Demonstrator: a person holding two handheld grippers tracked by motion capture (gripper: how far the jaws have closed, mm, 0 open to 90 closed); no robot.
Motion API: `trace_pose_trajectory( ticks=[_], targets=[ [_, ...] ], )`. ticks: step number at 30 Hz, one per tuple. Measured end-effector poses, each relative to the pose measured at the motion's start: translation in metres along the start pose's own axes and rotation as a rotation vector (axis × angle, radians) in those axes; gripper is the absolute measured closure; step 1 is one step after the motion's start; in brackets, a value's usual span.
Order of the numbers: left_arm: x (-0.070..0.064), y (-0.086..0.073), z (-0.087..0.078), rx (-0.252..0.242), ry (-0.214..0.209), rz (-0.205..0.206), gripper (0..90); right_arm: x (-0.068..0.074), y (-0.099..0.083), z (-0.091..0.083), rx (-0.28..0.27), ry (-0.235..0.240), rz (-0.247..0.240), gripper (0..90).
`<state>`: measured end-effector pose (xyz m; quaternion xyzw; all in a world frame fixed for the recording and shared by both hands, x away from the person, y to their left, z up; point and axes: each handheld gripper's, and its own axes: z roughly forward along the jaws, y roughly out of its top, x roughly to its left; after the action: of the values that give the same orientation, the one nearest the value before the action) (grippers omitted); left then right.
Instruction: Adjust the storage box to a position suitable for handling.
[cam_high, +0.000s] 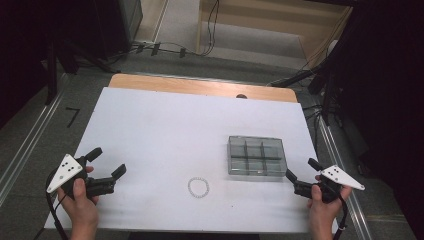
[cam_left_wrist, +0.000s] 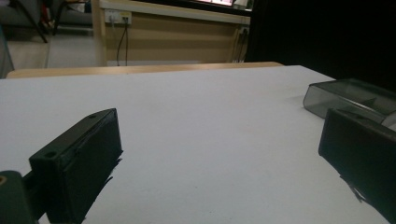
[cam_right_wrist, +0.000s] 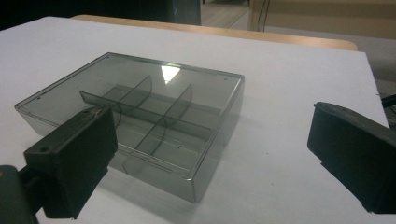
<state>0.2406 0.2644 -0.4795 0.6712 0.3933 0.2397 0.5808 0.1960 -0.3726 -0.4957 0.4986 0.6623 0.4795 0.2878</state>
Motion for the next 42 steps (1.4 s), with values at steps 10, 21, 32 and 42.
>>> trace_pose_trajectory(
  ticks=[10,21,32,42],
  targets=[
    [-0.009,0.003,0.010,0.027,-0.029,0.021,0.0,0.002,0.008,-0.004,0.005,-0.029,-0.027,0.2],
    [-0.013,0.015,0.018,0.025,-0.064,-0.010,0.0,-0.011,0.040,-0.004,-0.043,-0.043,0.009,0.3],
    [-0.006,0.021,0.028,0.011,-0.087,0.004,0.0,-0.030,0.066,0.014,0.001,-0.146,0.055,14.9],
    [0.003,0.009,0.027,0.037,-0.123,0.002,0.0,-0.039,0.030,0.042,0.168,-0.080,0.127,72.7]
  ],
)
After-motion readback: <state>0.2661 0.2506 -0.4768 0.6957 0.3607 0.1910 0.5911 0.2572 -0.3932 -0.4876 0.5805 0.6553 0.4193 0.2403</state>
